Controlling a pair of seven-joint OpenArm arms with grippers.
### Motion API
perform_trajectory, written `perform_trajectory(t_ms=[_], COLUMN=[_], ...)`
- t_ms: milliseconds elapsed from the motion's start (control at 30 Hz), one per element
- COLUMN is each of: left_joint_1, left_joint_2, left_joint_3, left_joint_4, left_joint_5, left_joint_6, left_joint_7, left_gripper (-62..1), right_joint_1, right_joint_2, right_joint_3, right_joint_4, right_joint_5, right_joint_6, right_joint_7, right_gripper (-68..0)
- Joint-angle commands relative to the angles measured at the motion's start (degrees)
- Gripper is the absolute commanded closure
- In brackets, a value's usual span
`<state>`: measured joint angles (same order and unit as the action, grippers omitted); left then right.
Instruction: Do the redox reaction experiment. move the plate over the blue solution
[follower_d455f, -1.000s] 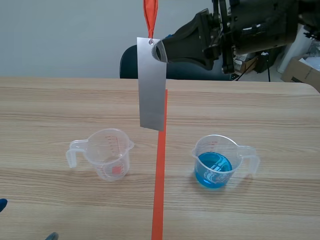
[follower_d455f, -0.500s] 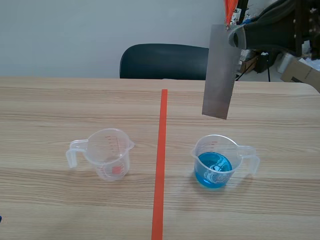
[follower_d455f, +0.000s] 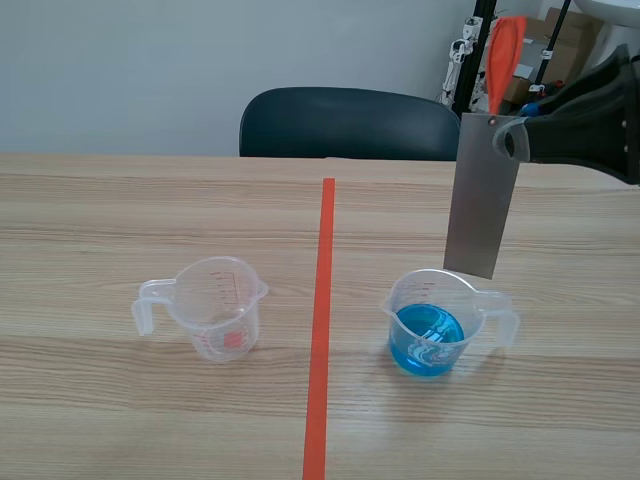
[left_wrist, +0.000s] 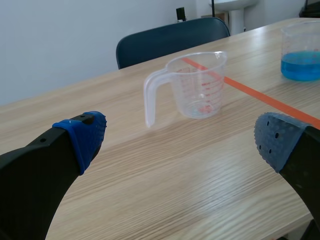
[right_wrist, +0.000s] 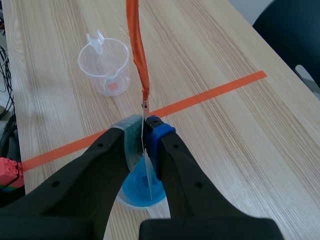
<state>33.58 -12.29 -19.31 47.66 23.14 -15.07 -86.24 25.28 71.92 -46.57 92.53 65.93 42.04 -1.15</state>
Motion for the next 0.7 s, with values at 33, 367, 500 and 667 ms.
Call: perform_trajectory(t_ms=[33,367,500,667], left_joint_1=[2.95,14.67,18.56,22.84], left_joint_2=[-2.93,-9.55,-10.03,-10.62], left_joint_3=[-0.55,-0.52,-0.52,-0.52], left_joint_4=[3.08,11.65,14.69,18.25], left_joint_5=[-3.39,-14.84,-18.03,-18.1], left_joint_6=[-0.11,-0.07,-0.07,-0.07], left_joint_7=[-1.36,-1.4,-1.38,-1.36], left_gripper=[-62.3,-62.3,-61.8,-39.2], right_joint_1=[0.42,0.11,0.0,-2.14], right_joint_2=[1.84,5.79,5.99,5.81], right_joint_3=[1.03,0.92,0.81,0.81], right_joint_4=[0.57,0.59,0.63,1.05], right_joint_5=[0.04,0.04,0.02,-1.6], right_joint_6=[0.68,0.68,0.68,0.68], right_joint_7=[4.33,12.13,12.92,14.93], right_gripper=[-0.4,-0.4,-0.4,-0.4])
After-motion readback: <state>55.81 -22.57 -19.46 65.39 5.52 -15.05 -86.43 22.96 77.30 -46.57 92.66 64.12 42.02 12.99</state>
